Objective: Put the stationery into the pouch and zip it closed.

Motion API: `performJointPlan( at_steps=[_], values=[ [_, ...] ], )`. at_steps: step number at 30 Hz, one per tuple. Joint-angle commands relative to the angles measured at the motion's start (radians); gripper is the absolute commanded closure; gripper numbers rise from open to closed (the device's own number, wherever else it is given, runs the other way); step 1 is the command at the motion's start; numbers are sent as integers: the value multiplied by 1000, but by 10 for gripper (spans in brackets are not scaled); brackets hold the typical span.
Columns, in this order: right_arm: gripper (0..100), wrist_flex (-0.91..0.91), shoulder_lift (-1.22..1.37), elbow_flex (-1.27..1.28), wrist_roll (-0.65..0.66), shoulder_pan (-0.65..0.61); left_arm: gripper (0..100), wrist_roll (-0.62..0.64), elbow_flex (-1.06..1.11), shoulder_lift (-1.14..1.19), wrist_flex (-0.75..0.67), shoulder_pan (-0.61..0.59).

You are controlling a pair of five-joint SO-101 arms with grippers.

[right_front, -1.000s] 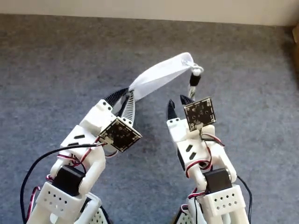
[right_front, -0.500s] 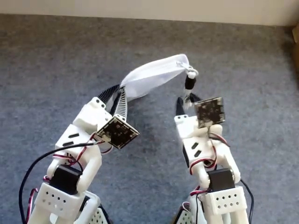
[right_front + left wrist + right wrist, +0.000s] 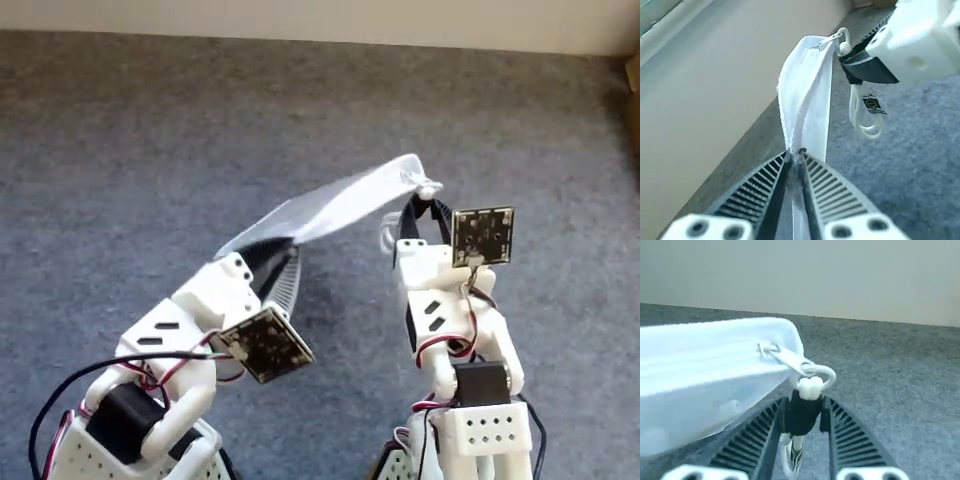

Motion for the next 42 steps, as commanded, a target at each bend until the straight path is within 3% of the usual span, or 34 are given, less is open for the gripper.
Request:
performJointPlan(
  at_steps=[1, 6, 15, 18, 23, 29, 42],
  values=[
    [902, -25, -18, -19, -11, 33, 909, 60, -70, -19, 34, 76],
    [902, -22, -19, -19, -11, 64, 799, 264, -68, -19, 61, 81],
    [902, -25, -19, -21, -11, 125, 789, 428, -59, -19, 98, 87],
    [903, -25, -19, -22, -11, 140, 789, 431, 10, -22, 89, 87],
    [903, -30, -19, -58, -17, 211, 789, 428, 160, -19, -89, 79],
    [903, -31, -19, -64, -137, 283, 793, 428, 278, -18, -253, 77],
    [903, -31, -19, -64, -141, 282, 793, 428, 203, 170, -272, 18]
  ],
)
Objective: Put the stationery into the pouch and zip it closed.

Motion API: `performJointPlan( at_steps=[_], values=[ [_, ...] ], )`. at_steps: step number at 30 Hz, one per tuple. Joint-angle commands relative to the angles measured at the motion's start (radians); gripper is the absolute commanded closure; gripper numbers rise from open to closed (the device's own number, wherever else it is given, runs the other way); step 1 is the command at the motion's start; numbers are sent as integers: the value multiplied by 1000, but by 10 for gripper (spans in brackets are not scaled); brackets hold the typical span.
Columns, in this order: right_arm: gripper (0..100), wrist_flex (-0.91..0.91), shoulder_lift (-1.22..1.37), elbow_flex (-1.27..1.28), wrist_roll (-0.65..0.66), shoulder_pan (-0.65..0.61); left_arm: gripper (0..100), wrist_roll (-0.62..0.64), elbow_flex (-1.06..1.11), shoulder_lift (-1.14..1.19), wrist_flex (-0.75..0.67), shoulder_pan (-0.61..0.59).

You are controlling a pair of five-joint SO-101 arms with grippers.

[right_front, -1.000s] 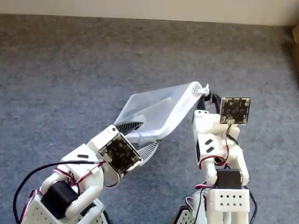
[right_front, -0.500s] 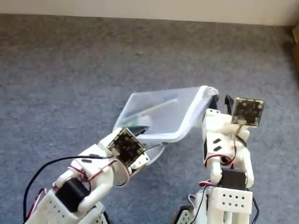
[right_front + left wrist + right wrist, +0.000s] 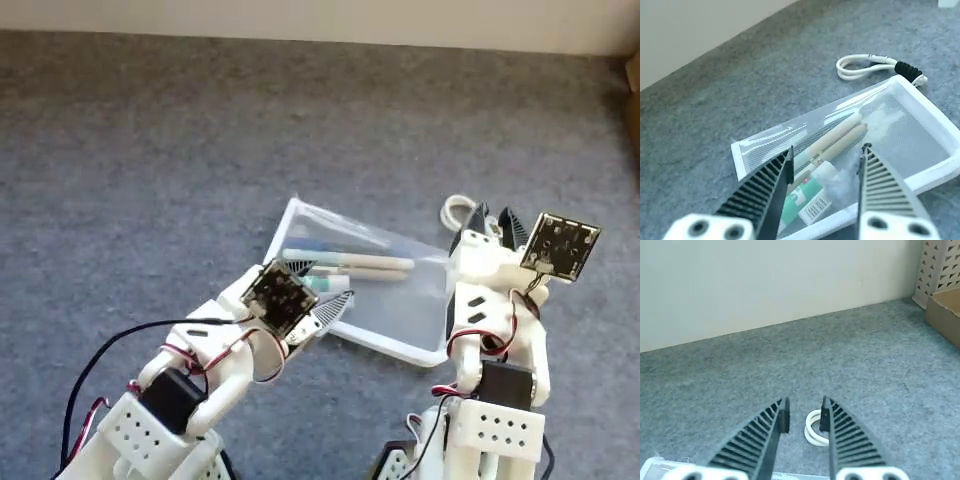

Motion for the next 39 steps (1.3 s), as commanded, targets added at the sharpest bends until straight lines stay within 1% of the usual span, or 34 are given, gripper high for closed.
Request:
performJointPlan(
  at_steps=[1, 4, 8, 12, 14, 15, 18, 23, 26, 29, 35, 39],
  values=[
    [903, -30, -19, -62, -8, 7, 793, 9, -88, 81, -21, -21],
    [903, -30, -19, -62, -9, 5, 793, 8, -87, 82, -21, -21],
    [906, -25, -19, -62, -3, -28, 803, 9, -84, 51, -23, -70],
    [909, -24, -19, -59, -2, -68, 873, 9, -85, -4, -25, -127],
    [933, -24, -19, -54, 3, -76, 906, 9, -82, -38, -25, -140],
    [951, -24, -19, -54, 26, -79, 921, 9, -81, -47, -25, -147],
    [988, -13, -19, -54, 100, -117, 956, 6, -81, -68, -25, -147],
    [993, 51, -24, -62, 115, -171, 992, 6, -81, -68, -25, -147],
    [993, 51, -85, -56, 117, -182, 993, 5, -79, -70, -25, -148],
    [993, 53, -203, -50, 118, -203, 993, 5, -79, -74, -25, -159],
    [992, 62, -486, 81, 120, -243, 993, 5, -79, -76, -26, -173],
    [992, 61, -463, 107, 120, -259, 993, 5, -79, -76, -26, -173]
  ],
)
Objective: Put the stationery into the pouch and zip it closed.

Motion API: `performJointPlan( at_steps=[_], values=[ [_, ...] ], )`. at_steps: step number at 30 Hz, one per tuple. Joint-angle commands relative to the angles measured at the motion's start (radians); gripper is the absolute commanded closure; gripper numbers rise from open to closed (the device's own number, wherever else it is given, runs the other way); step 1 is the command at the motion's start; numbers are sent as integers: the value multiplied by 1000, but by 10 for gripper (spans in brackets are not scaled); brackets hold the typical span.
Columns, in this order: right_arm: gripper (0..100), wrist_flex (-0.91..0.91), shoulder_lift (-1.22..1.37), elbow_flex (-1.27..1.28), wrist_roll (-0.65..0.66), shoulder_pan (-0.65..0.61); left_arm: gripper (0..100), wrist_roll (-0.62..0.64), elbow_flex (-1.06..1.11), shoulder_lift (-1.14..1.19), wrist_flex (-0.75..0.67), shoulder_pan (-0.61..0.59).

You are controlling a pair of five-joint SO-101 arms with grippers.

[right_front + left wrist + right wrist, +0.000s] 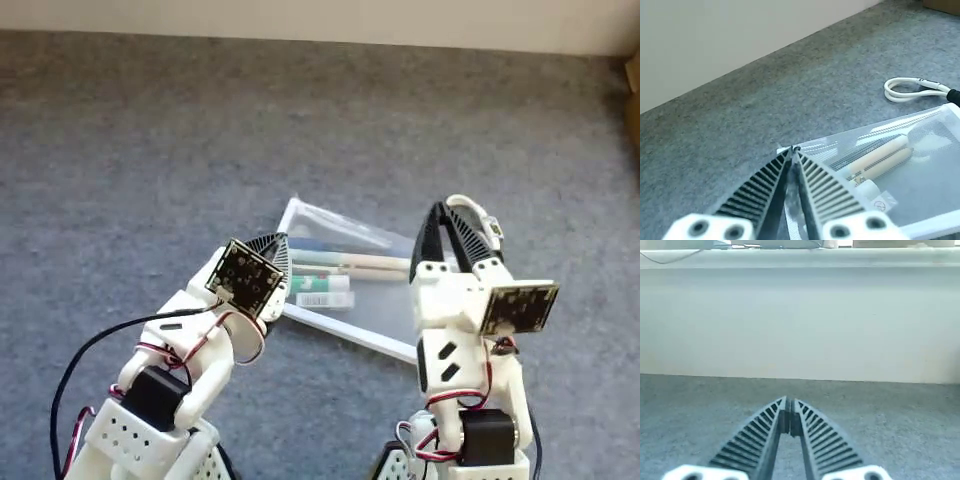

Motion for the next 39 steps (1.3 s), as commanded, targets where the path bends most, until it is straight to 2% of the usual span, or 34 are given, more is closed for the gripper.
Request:
performJointPlan(
  at_steps=[1, 7, 12, 16, 20, 27, 34, 39],
  values=[
    [992, 2, -2, -7, 18, -12, 993, 5, -51, -19, -20, -13],
    [992, -22, -15, -16, 18, -12, 993, 3, -21, -19, -49, -15],
    [992, -38, -15, -15, 20, -8, 993, 3, 88, -19, -201, -25],
    [992, -27, -15, 35, 117, -7, 993, 3, 148, -19, -328, -74],
    [992, -27, -15, 170, 204, 4, 993, 3, 148, -19, -342, -104],
    [992, -27, -15, 329, 212, 168, 993, 3, 160, -19, -342, -120],
    [992, 18, -12, 435, 206, 403, 993, 3, 271, -19, -342, -323],
    [992, 134, -12, 444, 206, 461, 993, 3, 351, -19, -342, -456]
  ],
)
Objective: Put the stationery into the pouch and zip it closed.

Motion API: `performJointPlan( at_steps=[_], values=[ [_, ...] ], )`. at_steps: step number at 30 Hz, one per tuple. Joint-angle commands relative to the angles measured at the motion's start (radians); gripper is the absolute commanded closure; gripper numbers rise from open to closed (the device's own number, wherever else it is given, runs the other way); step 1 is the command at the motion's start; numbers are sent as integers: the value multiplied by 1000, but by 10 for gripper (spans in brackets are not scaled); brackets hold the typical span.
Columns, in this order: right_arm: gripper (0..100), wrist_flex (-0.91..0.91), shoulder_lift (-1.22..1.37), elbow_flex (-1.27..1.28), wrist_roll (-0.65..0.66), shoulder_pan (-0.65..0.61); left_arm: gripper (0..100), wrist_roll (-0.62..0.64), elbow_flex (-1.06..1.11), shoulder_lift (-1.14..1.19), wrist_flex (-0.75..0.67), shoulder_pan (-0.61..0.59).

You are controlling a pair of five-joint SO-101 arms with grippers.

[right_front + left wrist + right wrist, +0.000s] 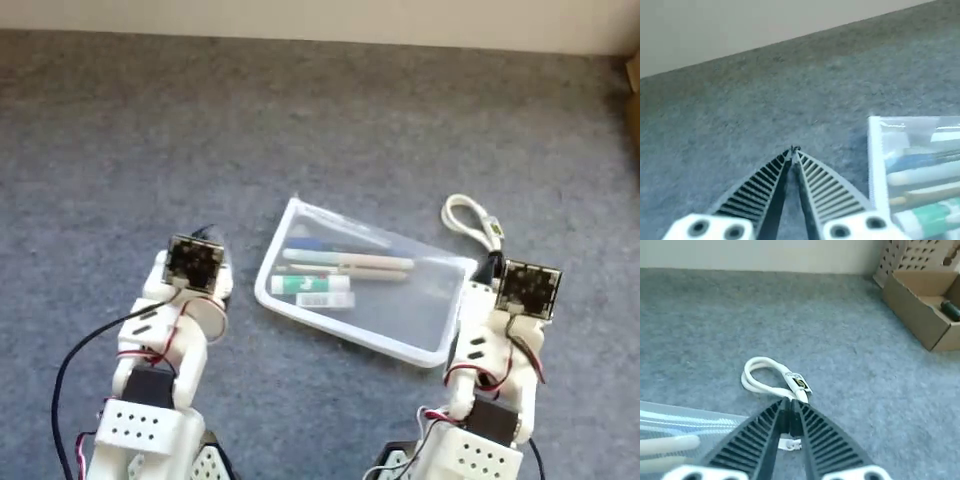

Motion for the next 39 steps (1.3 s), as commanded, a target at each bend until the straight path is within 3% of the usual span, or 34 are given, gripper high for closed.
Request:
performJointPlan(
  at_steps=[1, 11, 16, 23, 32, 39],
  values=[
    [992, 82, -12, 136, 9, 42, 993, 5, 42, -19, -20, -108],
    [992, 404, -12, 136, 8, 45, 993, 5, 76, -12, 14, -262],
    [993, 510, -12, 136, 6, 45, 993, 6, 76, -15, 242, -274],
    [993, 593, -12, 136, -172, 61, 993, 6, 76, -19, 465, -275],
    [993, 599, -12, 136, -176, 174, 993, 6, 74, -19, 474, -277],
    [993, 599, -12, 136, -175, 179, 993, 6, 74, -19, 474, -275]
  ],
)
